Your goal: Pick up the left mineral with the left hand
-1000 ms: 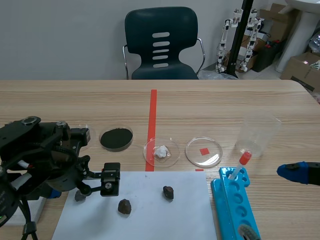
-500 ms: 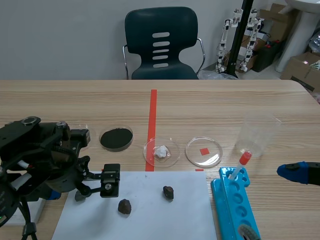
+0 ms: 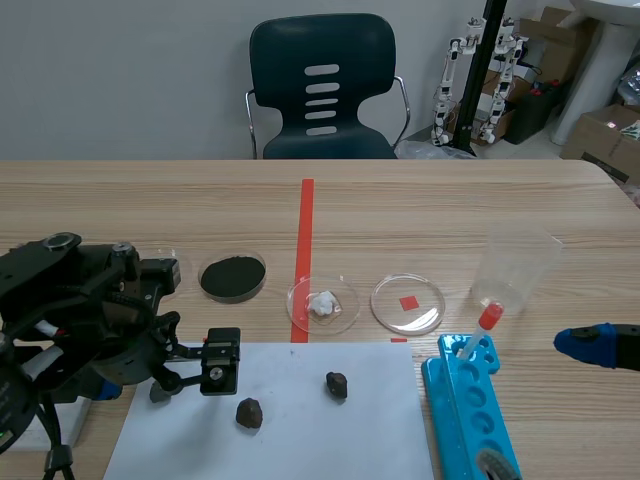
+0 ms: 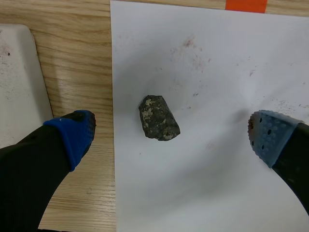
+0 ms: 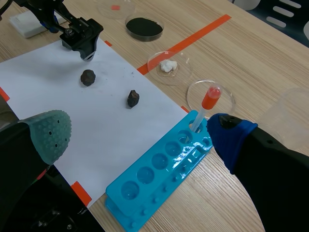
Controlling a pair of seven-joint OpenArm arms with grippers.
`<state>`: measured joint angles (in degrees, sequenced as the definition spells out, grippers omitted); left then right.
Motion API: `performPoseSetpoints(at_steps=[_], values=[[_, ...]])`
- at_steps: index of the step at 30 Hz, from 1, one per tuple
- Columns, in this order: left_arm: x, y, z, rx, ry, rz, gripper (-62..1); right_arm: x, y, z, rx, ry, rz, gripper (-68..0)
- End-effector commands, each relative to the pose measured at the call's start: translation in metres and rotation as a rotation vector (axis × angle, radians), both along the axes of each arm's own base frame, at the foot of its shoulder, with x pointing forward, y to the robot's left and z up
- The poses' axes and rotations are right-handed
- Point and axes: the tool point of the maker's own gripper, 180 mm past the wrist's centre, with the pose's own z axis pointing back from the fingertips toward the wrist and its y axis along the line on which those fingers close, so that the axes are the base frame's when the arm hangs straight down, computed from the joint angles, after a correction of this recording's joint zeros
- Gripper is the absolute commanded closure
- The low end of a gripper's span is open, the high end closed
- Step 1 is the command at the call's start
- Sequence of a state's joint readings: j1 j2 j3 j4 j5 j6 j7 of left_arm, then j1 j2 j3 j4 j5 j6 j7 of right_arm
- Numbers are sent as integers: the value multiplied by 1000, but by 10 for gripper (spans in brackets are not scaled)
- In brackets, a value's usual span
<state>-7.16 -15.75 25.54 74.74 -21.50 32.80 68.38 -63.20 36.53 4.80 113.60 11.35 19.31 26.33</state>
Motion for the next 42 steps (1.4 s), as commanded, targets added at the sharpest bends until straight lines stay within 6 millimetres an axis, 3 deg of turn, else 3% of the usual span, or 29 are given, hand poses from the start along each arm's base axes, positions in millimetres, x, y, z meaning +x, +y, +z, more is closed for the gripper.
performPoseSetpoints(at_steps=[1,14,26,31,42], values=[[5,1,5,3,-18,-8,-623,3,2,5,16,-17,-1,-587],[5,1,5,3,-19,-8,-328,3,2,5,16,-17,-1,-587],[5,1,5,4,-20,-8,-166,3,2,5,16,-17,-1,-587],[6,1,6,4,-24,-8,-127,3,2,5,16,-17,-1,-587],[11,2,8,6,-52,-8,-126,3,2,5,16,-17,-1,-587]])
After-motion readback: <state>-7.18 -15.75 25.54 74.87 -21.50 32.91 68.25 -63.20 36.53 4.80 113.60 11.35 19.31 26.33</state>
